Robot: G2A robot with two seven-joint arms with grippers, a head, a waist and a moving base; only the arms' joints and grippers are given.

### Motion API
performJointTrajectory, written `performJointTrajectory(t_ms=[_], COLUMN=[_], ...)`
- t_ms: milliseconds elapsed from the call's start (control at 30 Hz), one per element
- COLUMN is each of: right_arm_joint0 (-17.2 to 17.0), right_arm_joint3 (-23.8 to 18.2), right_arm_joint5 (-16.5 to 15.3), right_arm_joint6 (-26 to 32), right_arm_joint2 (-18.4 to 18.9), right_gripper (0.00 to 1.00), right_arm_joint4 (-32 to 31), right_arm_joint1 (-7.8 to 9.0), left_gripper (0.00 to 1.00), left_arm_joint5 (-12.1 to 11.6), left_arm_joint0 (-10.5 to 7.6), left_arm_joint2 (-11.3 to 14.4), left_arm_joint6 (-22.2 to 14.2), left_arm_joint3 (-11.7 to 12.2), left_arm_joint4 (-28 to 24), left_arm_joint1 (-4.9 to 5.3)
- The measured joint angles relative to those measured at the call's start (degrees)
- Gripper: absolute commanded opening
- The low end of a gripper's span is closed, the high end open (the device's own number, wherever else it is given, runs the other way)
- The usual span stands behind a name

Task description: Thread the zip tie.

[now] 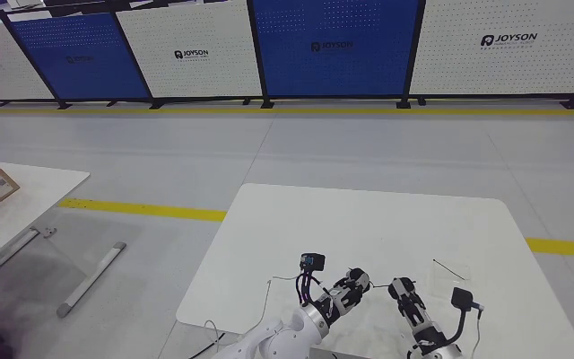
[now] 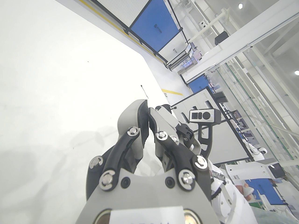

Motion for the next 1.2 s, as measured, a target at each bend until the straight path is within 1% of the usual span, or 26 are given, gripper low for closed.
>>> performJointTrajectory(t_ms=[300, 400, 567, 700, 767, 967, 1100, 1200], right_arm_joint0=[-0.03, -0.03, 0.00, 0.71, 1.03, 2.34, 3.05, 3.54], right_arm_joint3=[0.00, 0.00, 0.01, 0.34, 0.59, 1.47, 1.88, 2.32], right_arm_joint5=[-0.01, -0.01, 0.00, 0.10, -0.17, -0.03, 0.24, -0.34], right_arm_joint6=[-0.03, -0.03, -0.03, 0.17, 0.05, 0.38, 1.85, 2.79], right_arm_joint2=[0.02, 0.02, 0.01, -0.28, -0.56, -1.61, -2.20, -2.27], right_gripper=[0.00, 0.00, 0.00, 0.00, 0.00, 0.00, 0.00, 0.00], right_arm_joint4=[-0.02, -0.02, 0.04, 1.41, 1.95, 2.40, 2.61, 3.20], right_arm_joint1=[0.00, 0.00, -0.01, -0.23, -0.36, -0.74, -0.89, -0.96], left_gripper=[0.00, 0.00, 0.00, 0.00, 0.00, 0.00, 0.00, 0.00], left_arm_joint5=[0.00, -0.02, -1.40, -2.82, -3.36, -3.68, -3.89, -4.05], left_arm_joint0=[0.00, 0.22, 0.97, 1.63, 1.70, 1.66, 1.68, 1.68], left_arm_joint2=[0.00, -0.38, -1.02, -1.60, -1.66, -1.09, -0.95, -0.85], left_arm_joint6=[0.00, 0.77, 2.52, 4.83, 5.15, 4.84, 4.98, 5.01], left_arm_joint3=[0.00, 0.29, 0.68, 0.71, 0.99, 1.30, 1.20, 1.24], left_arm_joint4=[0.00, -1.61, -5.14, -7.73, -8.47, -8.14, -7.92, -7.75], left_arm_joint1=[0.00, -0.17, -0.51, -0.84, -0.96, -1.29, -1.48, -1.61])
